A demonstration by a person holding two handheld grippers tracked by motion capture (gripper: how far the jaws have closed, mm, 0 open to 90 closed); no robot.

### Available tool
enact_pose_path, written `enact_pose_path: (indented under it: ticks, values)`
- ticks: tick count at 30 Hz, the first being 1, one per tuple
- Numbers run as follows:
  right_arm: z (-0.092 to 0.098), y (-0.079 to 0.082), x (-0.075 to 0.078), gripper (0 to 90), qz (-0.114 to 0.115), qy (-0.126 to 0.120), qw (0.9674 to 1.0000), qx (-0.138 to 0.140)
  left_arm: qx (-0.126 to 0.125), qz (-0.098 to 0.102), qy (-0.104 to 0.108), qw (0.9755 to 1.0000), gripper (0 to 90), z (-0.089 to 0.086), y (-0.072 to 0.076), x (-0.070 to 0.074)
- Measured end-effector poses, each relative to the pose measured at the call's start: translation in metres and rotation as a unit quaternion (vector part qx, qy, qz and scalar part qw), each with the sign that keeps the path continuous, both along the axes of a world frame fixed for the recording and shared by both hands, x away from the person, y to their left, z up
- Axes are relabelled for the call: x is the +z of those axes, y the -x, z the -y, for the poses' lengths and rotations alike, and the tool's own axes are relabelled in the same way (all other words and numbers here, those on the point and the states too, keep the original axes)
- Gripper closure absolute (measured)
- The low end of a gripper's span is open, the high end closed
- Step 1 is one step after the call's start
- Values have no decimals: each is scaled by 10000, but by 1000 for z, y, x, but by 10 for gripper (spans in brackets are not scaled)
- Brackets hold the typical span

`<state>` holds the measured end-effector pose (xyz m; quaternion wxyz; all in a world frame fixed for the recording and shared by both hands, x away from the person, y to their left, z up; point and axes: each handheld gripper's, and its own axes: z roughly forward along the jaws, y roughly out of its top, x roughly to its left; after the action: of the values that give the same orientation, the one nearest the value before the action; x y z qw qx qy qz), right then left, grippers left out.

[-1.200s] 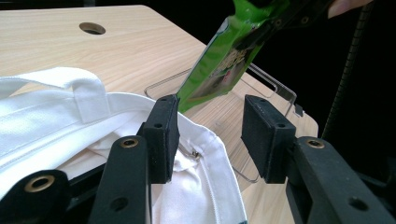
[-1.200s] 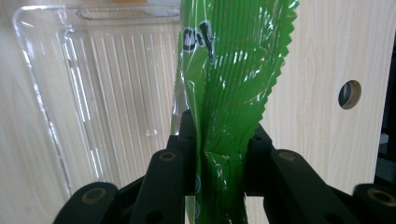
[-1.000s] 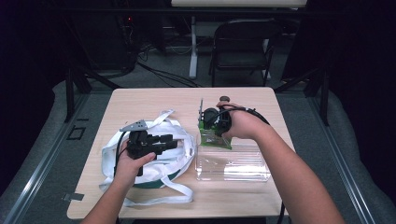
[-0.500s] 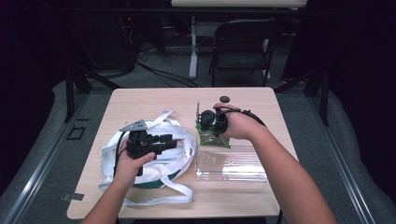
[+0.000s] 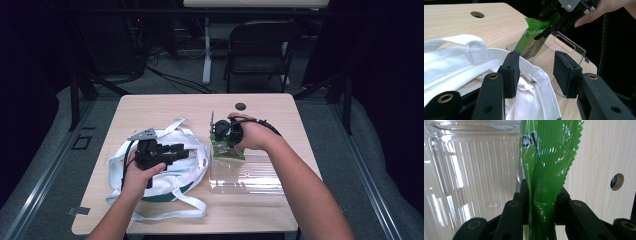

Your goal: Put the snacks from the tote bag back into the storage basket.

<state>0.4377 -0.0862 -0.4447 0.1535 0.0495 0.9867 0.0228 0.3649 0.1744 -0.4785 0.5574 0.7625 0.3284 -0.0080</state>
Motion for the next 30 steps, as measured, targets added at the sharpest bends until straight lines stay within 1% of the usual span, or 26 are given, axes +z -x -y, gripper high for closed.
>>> enact_pose_path:
  ticks: [5, 6, 8, 9, 11, 15, 19, 23, 26, 28, 30]
  values:
    - [-1, -2, -3, 743, -43, -39, 10000, 37, 4, -1, -7, 10000, 563, 0, 0, 0]
    - [-1, -3, -3, 743, -30, 0, 9999, 100, 13, -5, -1, 10000, 563, -1, 0, 0]
    - [-2, -3, -5, 742, -14, -15, 9999, 112, 19, -4, -4, 10000, 564, -1, 0, 0]
    - [-3, -3, -5, 741, -18, 25, 9999, 118, 21, -2, -4, 10000, 564, -1, 0, 0]
    - [-3, -4, -6, 736, -15, -16, 9999, 101, 22, -4, -3, 10000, 564, -2, 0, 0]
    - [-1, -6, -5, 718, 22, -3, 10000, 39, 40, -8, 15, 10000, 564, -2, 0, 0]
    - [1, -8, -7, 666, 116, 26, 9999, -45, 56, -9, 22, 10000, 564, -3, 0, 0]
    - [1, -10, -5, 617, 148, 29, 9998, -137, 57, -21, 23, 10000, 564, -3, 0, 0]
    - [2, -11, -5, 579, 137, -32, 9995, -269, 58, -11, 19, 10000, 564, -3, 0, 0]
    - [2, -12, -4, 555, 155, 25, 9994, -301, 57, -15, 26, 10000, 564, -3, 0, 0]
    - [3, -12, -4, 533, 155, -56, 9992, -360, 54, -17, 23, 10000, 564, -4, 0, 0]
